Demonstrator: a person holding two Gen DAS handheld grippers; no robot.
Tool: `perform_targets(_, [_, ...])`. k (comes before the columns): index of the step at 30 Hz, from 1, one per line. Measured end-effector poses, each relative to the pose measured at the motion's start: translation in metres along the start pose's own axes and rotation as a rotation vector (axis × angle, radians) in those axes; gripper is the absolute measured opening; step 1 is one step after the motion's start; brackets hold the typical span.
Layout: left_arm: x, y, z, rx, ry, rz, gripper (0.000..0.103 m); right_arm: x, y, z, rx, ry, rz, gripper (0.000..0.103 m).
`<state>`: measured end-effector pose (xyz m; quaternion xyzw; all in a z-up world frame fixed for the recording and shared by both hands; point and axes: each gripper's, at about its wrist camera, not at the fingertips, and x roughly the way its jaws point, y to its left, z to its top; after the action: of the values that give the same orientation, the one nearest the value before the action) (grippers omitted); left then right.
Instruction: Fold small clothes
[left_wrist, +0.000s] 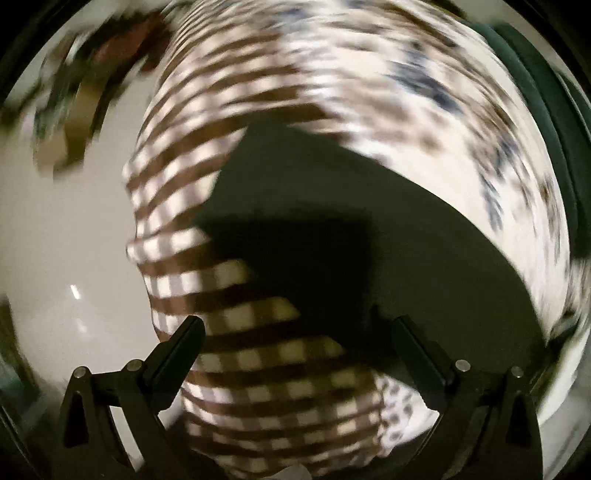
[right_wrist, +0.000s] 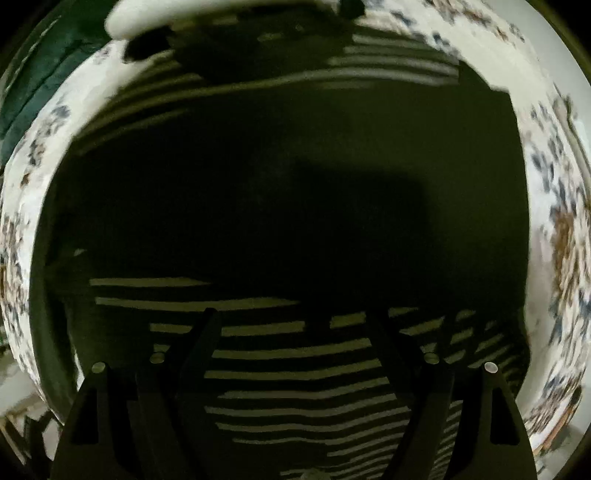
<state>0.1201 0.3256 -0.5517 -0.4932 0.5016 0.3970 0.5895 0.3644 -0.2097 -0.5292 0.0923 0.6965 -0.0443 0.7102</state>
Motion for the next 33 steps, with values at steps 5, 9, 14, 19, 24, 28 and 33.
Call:
perform_targets(5, [0.035,0.030,0.027,-0.229,0.036,-0.090,0.096,0.011,0.006,0.002,0.034,0.007,0.006,0.083])
perform_targets(9, [0.028,0.021,0.049,-0.232,-0.085,-0.039,0.047,0.005,0.011,0.005,0.020,-0.034,-0.032,0.083])
perform_targets(14, [-0.008,-0.013,0.050,-0.069,-0.235,0.034,0.007,-0.013,0.007,0.008,-0.035,-0.102,-0.115,0.083])
perform_targets(19, [-0.066,-0.066,0.026,0.183,-0.429,0.074,0.007,-0.026,-0.003,0.015,-0.061,-0.133,-0.089,0.083])
perform_targets(24, [-0.128,-0.156,-0.041,0.474,-0.575,-0.010,0.007,-0.037,-0.032,0.030,-0.056,-0.142,0.013,0.083])
perform_targets(28, [-0.136,-0.243,-0.129,0.662,-0.556,-0.124,0.007,-0.031,-0.071,0.041,0.001,-0.105,0.081,0.083])
perform_targets(33, [-0.116,-0.336,-0.269,0.892,-0.446,-0.263,0.007,-0.032,-0.141,0.055,0.088,-0.079,0.124,0.083])
